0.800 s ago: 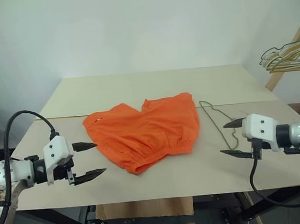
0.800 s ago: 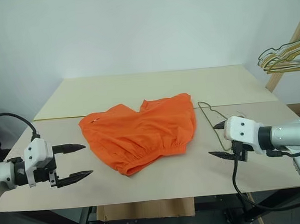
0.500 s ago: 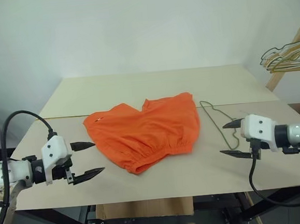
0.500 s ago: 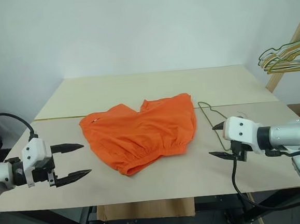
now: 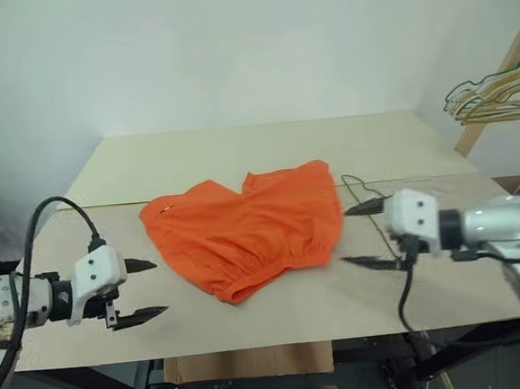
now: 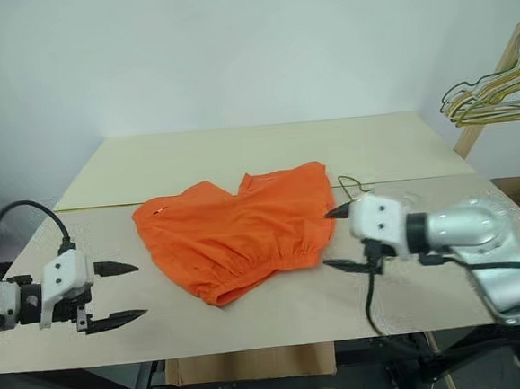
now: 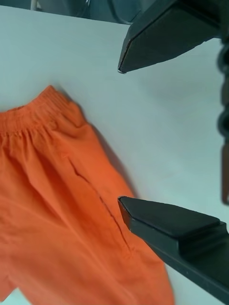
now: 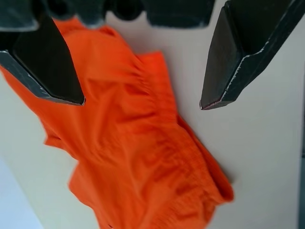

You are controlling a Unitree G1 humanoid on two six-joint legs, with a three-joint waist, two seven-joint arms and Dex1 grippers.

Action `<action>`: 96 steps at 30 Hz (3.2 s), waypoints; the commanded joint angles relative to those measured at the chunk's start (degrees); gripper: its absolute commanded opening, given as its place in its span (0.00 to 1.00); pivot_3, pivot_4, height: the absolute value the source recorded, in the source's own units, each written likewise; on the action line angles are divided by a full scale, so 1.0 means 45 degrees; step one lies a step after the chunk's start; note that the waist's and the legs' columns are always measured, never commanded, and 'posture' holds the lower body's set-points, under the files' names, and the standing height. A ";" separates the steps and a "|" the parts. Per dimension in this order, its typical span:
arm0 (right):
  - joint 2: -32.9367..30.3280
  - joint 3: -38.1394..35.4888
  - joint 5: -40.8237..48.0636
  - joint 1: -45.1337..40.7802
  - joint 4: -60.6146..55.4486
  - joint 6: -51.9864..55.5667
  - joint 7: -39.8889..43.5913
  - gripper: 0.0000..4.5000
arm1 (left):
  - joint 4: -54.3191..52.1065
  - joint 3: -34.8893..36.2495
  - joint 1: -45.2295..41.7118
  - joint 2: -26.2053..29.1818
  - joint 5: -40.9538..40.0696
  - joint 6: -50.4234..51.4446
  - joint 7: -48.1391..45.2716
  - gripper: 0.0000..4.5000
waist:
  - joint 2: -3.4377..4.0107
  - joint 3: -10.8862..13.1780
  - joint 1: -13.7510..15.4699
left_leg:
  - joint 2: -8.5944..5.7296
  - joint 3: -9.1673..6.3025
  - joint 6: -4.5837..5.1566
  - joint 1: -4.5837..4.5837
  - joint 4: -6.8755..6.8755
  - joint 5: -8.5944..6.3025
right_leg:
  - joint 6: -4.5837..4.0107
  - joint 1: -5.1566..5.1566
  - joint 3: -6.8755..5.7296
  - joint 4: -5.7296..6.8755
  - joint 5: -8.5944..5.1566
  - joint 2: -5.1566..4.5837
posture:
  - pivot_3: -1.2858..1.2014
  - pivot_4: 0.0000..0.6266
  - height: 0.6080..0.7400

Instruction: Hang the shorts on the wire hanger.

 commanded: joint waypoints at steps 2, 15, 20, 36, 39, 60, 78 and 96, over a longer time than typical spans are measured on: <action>0.1203 0.2291 -0.0927 -0.1287 -0.1117 0.1471 -0.1138 0.99 | 0.0582 -0.0095 -0.0312 0.0438 0.0547 -0.0363 -0.0090 1.00 | -0.0003 0.0001 -0.0087 | 0.0000 0.0007 0.0000 0.0005 0.0001 0.0000 | 0.0001 -0.0003 0.0000 0.0006 0.0001 -0.0002 | 0.53 0.00 1.00; 0.6678 0.7918 -0.4135 -0.4489 0.1441 0.4458 -0.3859 0.99 | 0.1046 0.0120 0.0029 0.0387 0.0834 -0.0478 0.0182 1.00 | -0.0067 -0.0040 -0.0351 | 0.0000 0.0016 -0.0021 -0.0096 0.0001 0.0013 | -0.0057 -0.0200 0.0005 0.0190 -0.0009 0.0005 | 0.53 0.00 1.00; 0.7914 0.9084 -0.5321 -0.4839 0.3577 0.3767 -0.4710 0.99 | 0.0695 0.0131 0.0045 0.0245 0.0674 -0.0210 0.0460 1.00 | -0.0094 -0.0057 -0.0365 | 0.0004 0.0017 -0.0032 -0.0080 0.0001 0.0020 | -0.0062 -0.0197 0.0004 0.0204 -0.0007 0.0007 | 0.54 0.00 1.00; 0.8433 1.0205 -0.6526 -0.4498 0.4064 0.2926 -0.3908 0.99 | 0.0543 0.0323 0.0312 0.0182 0.0540 -0.0218 0.0716 1.00 | -0.0098 -0.0060 -0.0348 | 0.0013 0.0012 -0.0036 -0.0081 0.0001 0.0022 | -0.0066 -0.0201 0.0003 0.0208 -0.0007 0.0017 | 0.55 0.00 1.00; 0.8789 1.0243 -0.7128 -0.4493 0.4579 0.2934 -0.4573 0.99 | 0.0561 0.0240 0.0230 0.0165 0.0561 -0.0237 0.0746 1.00 | -0.0099 -0.0060 -0.0364 | 0.0015 0.0011 -0.0036 -0.0081 0.0000 0.0022 | -0.0068 -0.0202 0.0002 0.0209 -0.0009 0.0019 | 0.55 0.00 1.00; 0.7958 0.9924 -0.9035 -0.3819 0.4063 0.2686 -0.4751 0.01 | 0.0642 -0.0106 0.0177 -0.0009 0.0764 -0.0385 0.0895 1.00 | -0.0107 -0.0066 -0.0391 | 0.0027 0.0013 -0.0038 -0.0077 0.0000 0.0023 | -0.0075 -0.0204 0.0001 0.0211 -0.0010 0.0030 | 0.54 0.00 1.00; -0.0743 0.3330 -0.2877 -0.0644 0.5892 -1.2988 0.0161 0.01 | 0.5411 -0.2725 -0.3984 -0.0442 0.2561 -0.4183 -0.0746 1.00 | -0.0127 -0.0052 -0.0560 | 0.0016 0.0025 -0.0033 0.0077 -0.0004 0.0020 | 0.0024 -0.0024 0.0004 0.0159 -0.0100 0.0020 | 0.52 0.00 1.00; 0.0396 0.2964 -0.3969 -0.1314 0.7316 -1.3277 -0.0551 0.00 | 1.3757 -0.6469 -0.9195 -0.2764 0.6343 -0.9601 -0.1344 0.96 | -0.0129 -0.0054 -0.0701 | -0.0004 0.0023 -0.0015 0.0112 -0.0003 0.0009 | -0.0058 0.0033 0.0031 0.0157 -0.0057 0.0007 | 0.50 0.00 1.00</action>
